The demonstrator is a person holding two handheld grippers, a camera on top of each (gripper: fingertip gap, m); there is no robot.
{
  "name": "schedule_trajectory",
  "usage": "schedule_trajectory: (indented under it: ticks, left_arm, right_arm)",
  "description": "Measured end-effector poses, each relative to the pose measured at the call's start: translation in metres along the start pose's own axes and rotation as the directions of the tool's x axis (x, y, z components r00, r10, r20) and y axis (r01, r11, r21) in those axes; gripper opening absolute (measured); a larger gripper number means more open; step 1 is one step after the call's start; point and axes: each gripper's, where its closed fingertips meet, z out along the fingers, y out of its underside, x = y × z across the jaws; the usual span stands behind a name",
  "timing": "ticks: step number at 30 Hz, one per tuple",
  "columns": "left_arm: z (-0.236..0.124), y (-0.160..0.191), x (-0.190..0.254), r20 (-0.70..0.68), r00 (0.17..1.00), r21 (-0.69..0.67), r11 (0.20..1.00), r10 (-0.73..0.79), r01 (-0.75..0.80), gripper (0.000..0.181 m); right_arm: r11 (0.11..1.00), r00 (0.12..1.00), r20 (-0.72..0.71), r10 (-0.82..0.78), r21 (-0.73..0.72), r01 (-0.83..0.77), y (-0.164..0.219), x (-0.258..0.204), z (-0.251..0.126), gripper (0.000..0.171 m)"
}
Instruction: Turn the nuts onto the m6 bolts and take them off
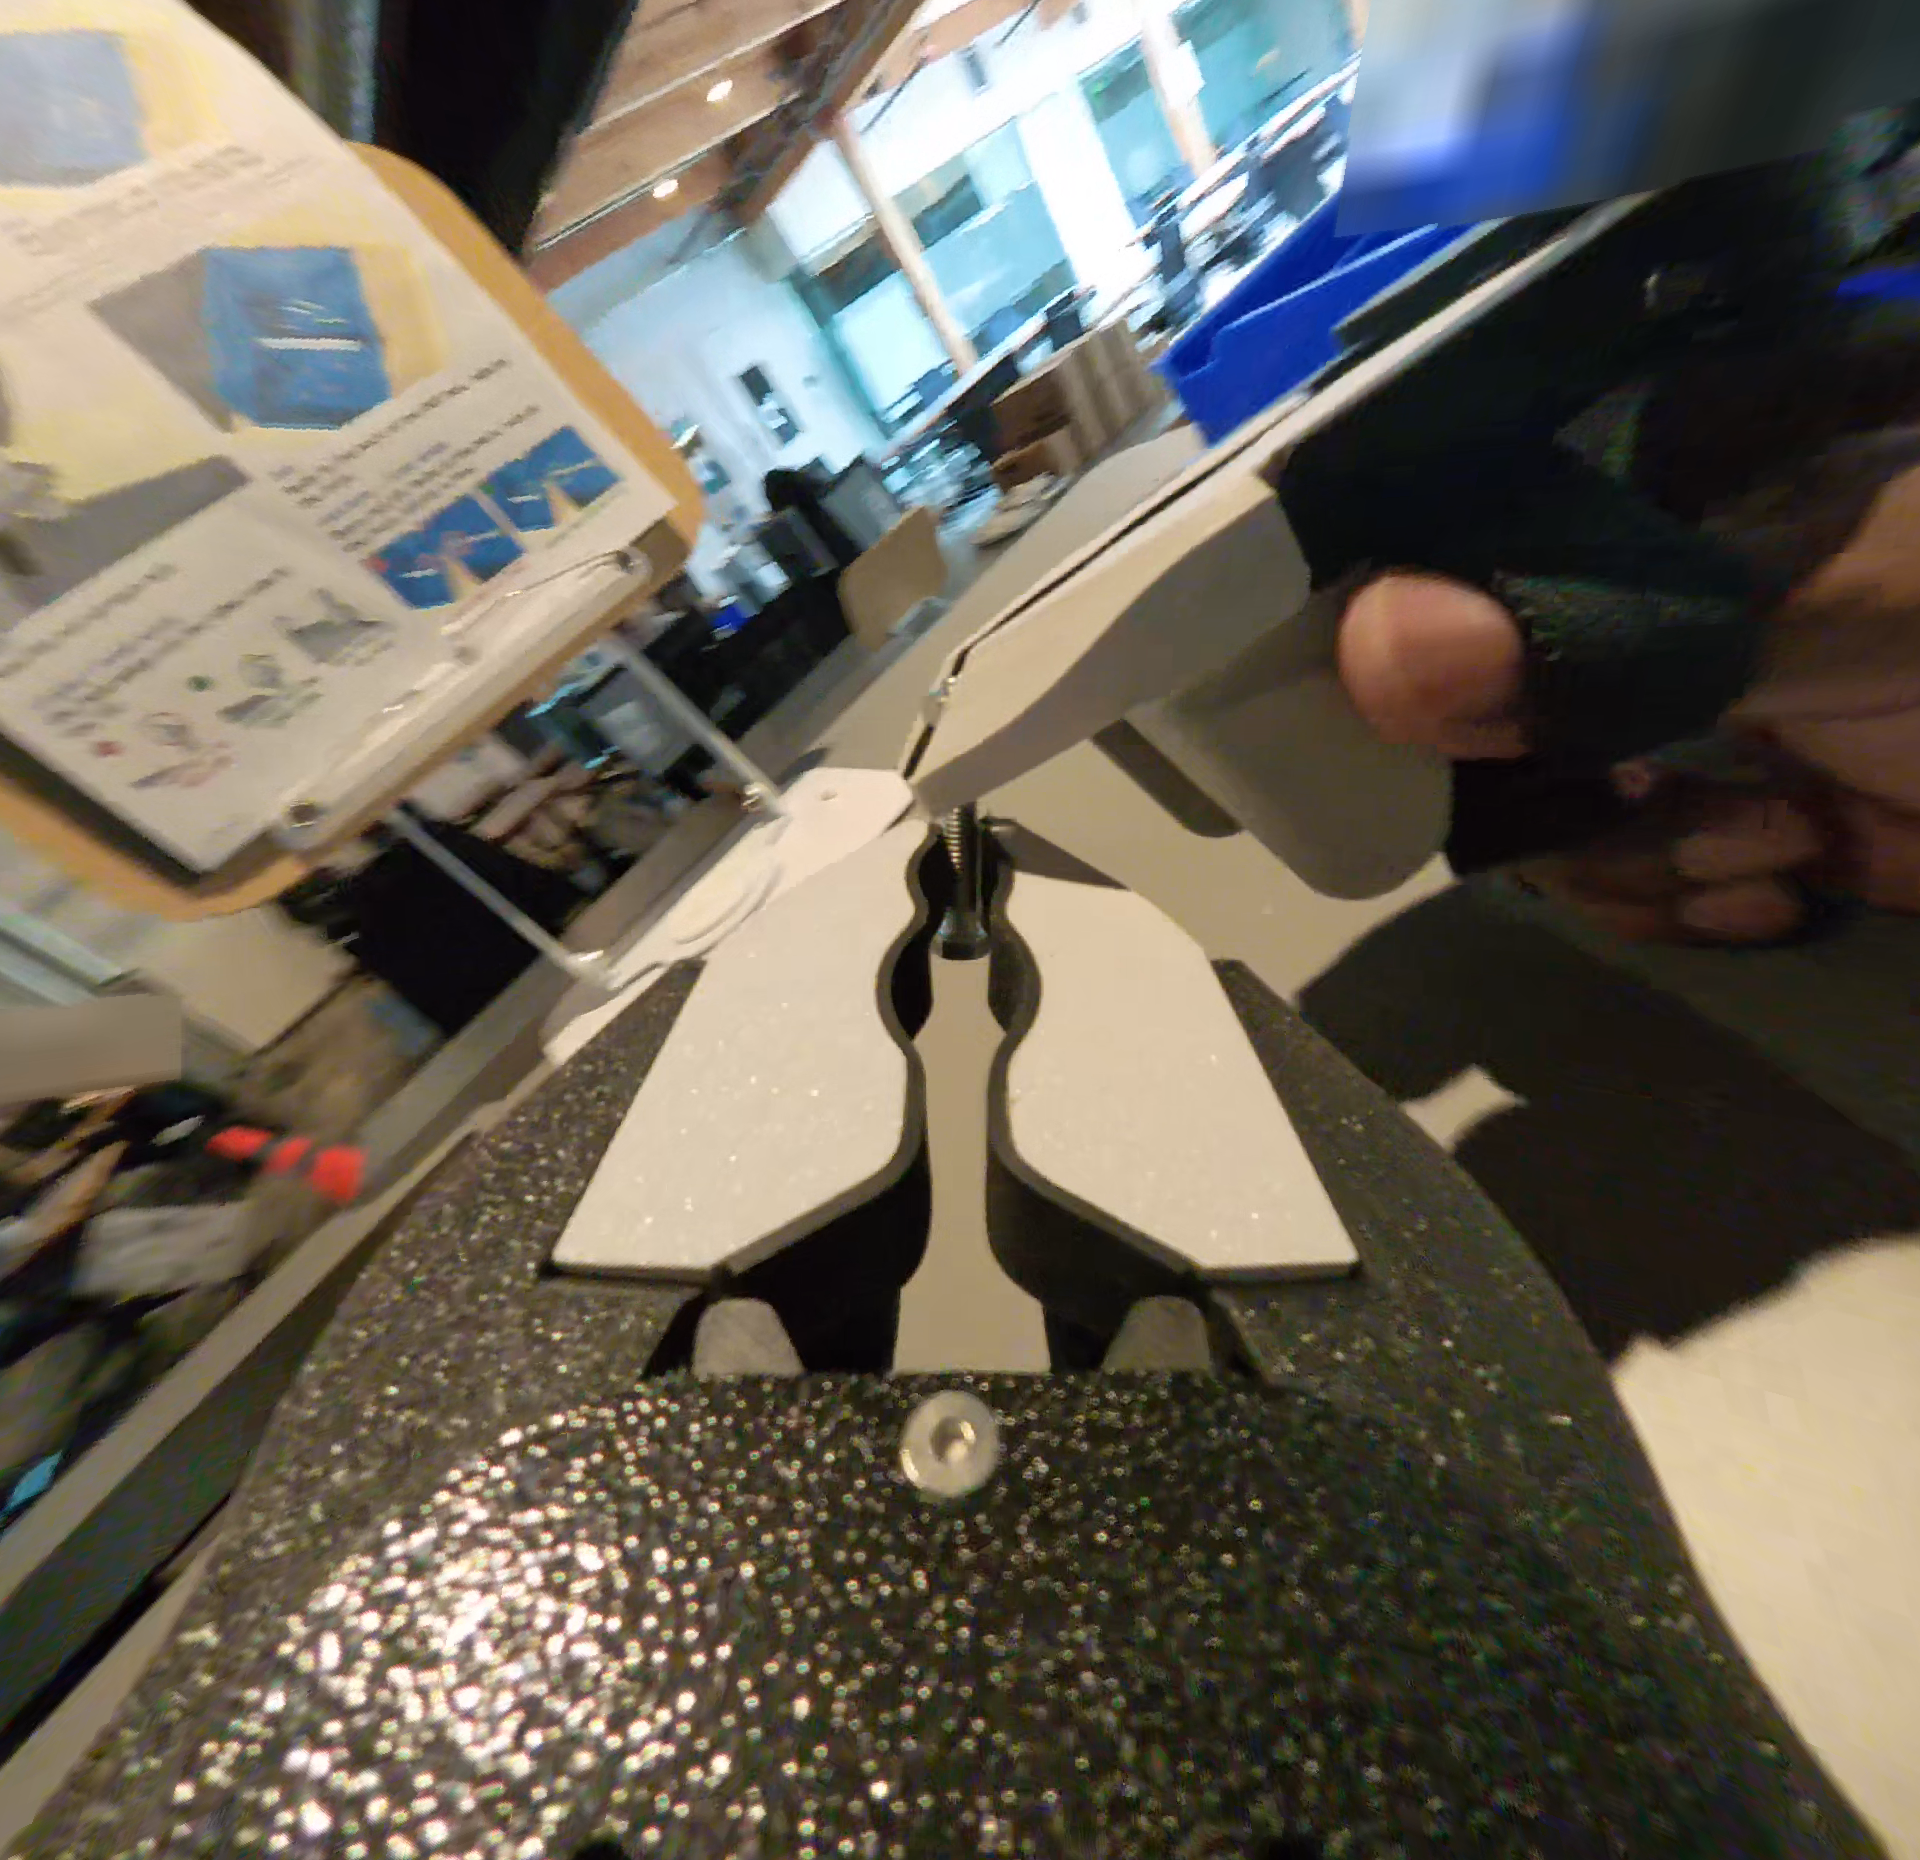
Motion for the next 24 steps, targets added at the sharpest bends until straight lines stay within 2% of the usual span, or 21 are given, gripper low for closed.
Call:
schedule_trajectory:
  ticks: [3,7,9,11,14,19,22,24]
  left_arm:
    - [0.001,0.001,-0.005,0.119,0.985,-0.082,0.990,0.123,-0.113,0.005]
    - [0.001,0.001,-0.008,0.160,0.960,-0.121,0.970,0.230,-0.212,0.005]
    - [0.000,0.000,-0.011,0.172,0.955,-0.115,0.968,0.241,-0.223,0.005]
    - [-0.004,0.002,-0.017,0.184,0.951,-0.120,0.966,0.247,-0.228,0.005]
    - [-0.010,0.010,-0.026,0.177,0.941,-0.131,0.955,0.288,-0.267,0.005]
    - [-0.017,0.028,-0.030,0.107,0.903,-0.151,0.905,0.415,-0.398,0.005]
    - [-0.017,0.036,-0.019,0.022,0.902,-0.123,0.896,0.431,-0.426,0.005]
    - [-0.018,0.038,-0.012,-0.017,0.897,-0.098,0.892,0.441,-0.441,0.005]
  right_arm:
    - [0.987,0.986,-0.054,0.156,0.053,-0.153,0.002,0.004,0.001,0.011]
    - [0.920,0.928,-0.040,0.369,0.159,-0.359,0.002,0.007,-0.003,0.018]
    - [0.908,0.920,-0.022,0.390,0.174,-0.381,0.000,0.005,-0.005,0.025]
    - [0.909,0.923,-0.015,0.385,0.176,-0.377,0.000,0.006,-0.008,0.043]
    - [0.916,0.929,0.012,0.370,0.163,-0.367,-0.002,0.009,-0.013,0.052]
    - [0.977,0.977,0.035,0.211,-0.017,-0.211,0.011,0.004,-0.010,0.048]
    - [0.990,1.000,0.028,0.013,-0.142,-0.009,0.024,0.000,-0.010,0.048]
    - [0.961,0.987,0.005,-0.162,-0.226,0.159,0.035,0.004,-0.013,0.050]
